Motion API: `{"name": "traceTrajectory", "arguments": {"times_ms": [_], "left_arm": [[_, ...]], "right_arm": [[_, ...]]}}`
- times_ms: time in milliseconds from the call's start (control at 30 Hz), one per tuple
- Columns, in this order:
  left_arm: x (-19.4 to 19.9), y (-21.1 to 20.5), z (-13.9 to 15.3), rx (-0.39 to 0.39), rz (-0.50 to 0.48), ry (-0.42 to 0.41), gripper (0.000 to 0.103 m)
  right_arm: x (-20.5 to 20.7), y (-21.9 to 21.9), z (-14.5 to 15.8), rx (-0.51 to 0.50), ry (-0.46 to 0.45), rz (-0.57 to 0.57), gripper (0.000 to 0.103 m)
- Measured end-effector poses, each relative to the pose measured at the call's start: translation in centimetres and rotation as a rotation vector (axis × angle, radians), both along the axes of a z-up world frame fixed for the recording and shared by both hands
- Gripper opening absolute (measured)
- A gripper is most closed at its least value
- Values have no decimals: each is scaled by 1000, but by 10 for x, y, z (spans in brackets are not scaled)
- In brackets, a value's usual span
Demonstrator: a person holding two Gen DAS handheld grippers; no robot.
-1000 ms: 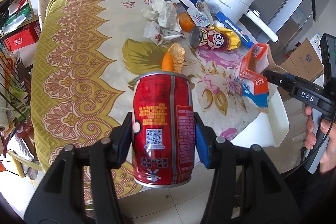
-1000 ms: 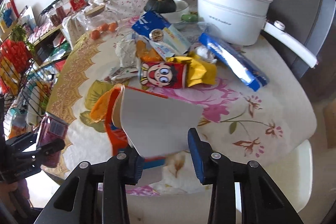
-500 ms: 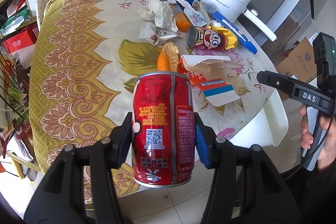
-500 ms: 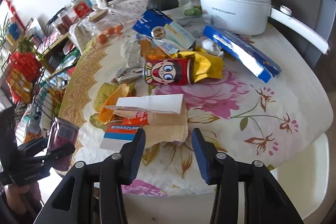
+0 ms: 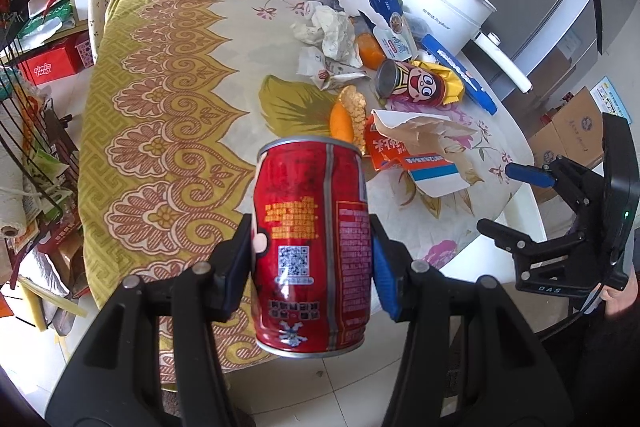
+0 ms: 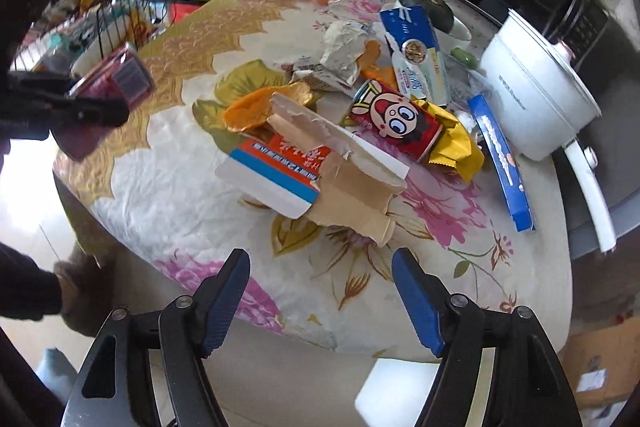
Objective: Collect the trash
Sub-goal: 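Grasp the orange-and-white snack box with the right tool and lift it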
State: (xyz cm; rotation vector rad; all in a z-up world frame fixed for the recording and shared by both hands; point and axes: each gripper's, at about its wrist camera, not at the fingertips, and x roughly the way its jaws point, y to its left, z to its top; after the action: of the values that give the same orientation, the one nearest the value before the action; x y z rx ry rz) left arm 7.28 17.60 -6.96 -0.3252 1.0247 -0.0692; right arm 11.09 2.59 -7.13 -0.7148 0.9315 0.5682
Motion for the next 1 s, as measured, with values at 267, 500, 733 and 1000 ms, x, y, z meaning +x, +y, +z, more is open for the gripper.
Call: {"name": "traceTrajectory", "arguments": {"times_ms": [267,500,733,1000], "left_arm": [[-4,4,3,-13,3,-9,55],[-3,11,1,-22,17,-5,55],[-3,18,-3,-30,35,7,55],[-1,14,-5,-35,25,12,55]], "right_arm": [[15,46,-22,-205,-121,159,75],[48,79,-36,-310,-70,236,75],[76,87,-51,-308,-13,206,73],[102,68,-48,-157,115,71,19]]}}
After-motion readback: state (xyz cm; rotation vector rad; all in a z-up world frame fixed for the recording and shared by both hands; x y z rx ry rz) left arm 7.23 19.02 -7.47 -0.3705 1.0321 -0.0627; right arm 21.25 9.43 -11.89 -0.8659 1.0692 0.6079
